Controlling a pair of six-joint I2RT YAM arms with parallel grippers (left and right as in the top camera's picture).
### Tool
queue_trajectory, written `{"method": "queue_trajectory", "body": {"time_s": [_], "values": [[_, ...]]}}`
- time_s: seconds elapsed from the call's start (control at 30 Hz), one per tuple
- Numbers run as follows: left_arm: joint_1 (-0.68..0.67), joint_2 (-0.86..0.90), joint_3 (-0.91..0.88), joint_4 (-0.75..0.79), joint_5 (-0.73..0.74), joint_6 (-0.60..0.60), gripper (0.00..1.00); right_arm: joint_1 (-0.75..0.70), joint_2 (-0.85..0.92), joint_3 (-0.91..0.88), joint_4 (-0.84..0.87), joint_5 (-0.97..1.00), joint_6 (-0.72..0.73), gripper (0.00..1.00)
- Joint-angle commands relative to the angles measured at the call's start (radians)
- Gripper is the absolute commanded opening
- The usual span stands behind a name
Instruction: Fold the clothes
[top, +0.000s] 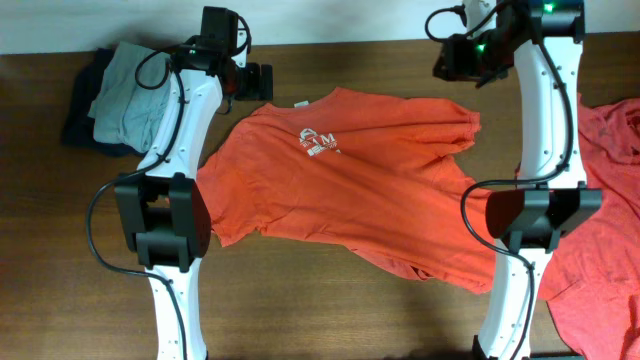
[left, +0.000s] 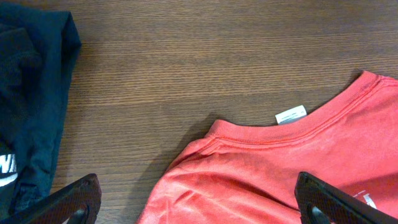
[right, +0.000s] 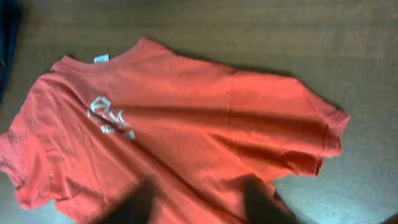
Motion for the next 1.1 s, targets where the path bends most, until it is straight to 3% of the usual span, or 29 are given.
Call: {"method": "queue_trajectory", "body": {"time_s": [0.0,0.17,0.57,1.07], "values": [[0.003,-0.017,0.010,-0.002,0.008,-0.002,0.99,0.018,0.065,-0.006,0.023,0.045,-0.011,0.04],[0.003,-0.017,0.010,-0.002,0.008,-0.002,0.99,0.037,0.149,-0.027,0.082,0.158,-0.002,0.04],[0.003,-0.017,0.010,-0.002,0.008,-0.001,0.99,0.071,0.375,-0.027,0.153,0.161,0.042,0.04],[0.003,-0.017,0.010,-0.002,0.008,-0.002,0.99,0.116,0.501,-0.037,0.301,0.229,0.102,0.04]]}}
